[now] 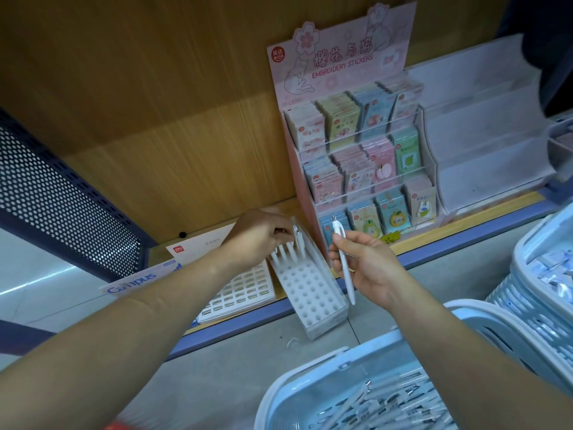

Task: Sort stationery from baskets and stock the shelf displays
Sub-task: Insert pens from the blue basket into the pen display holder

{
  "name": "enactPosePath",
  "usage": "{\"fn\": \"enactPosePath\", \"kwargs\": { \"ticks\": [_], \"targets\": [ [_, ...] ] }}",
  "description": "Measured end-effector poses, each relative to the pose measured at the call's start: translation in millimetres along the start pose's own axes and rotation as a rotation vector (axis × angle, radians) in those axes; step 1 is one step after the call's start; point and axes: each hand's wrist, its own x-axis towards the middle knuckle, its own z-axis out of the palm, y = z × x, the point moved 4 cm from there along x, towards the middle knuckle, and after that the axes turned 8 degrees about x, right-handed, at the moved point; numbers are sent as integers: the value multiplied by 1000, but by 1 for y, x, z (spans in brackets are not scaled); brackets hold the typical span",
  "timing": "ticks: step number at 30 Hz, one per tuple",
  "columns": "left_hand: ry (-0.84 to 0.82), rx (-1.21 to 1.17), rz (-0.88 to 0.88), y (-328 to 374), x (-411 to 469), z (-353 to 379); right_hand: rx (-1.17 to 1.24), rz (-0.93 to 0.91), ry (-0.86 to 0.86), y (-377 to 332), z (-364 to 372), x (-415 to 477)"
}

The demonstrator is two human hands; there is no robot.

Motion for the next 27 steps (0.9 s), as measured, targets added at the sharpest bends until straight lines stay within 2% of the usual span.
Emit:
{"fn": "enactPosePath", "kwargs": {
  "ticks": [6,9,12,16,23,25,27],
  "targets": [
    [-55,251,161,2,-2,6,-72,-6,22,1,-2,1],
    [-51,300,167,2,2,7,-88,-13,-7,1,0,0],
    [-23,245,141,0,4,10,-71,-19,-18,0,1,0],
    [-56,135,-10,-9,9,17,-22,-16,-41,-1,3,-1],
    [-89,155,-94,-5,13,17,-57,-51,-98,-1,7,-2],
    [-36,90,-115,6,13,10,-77,-65,-99,0,9,-2],
    [-20,-79,-150,20,13,1,-107,-83,-108,0,11,-2]
  ]
}}
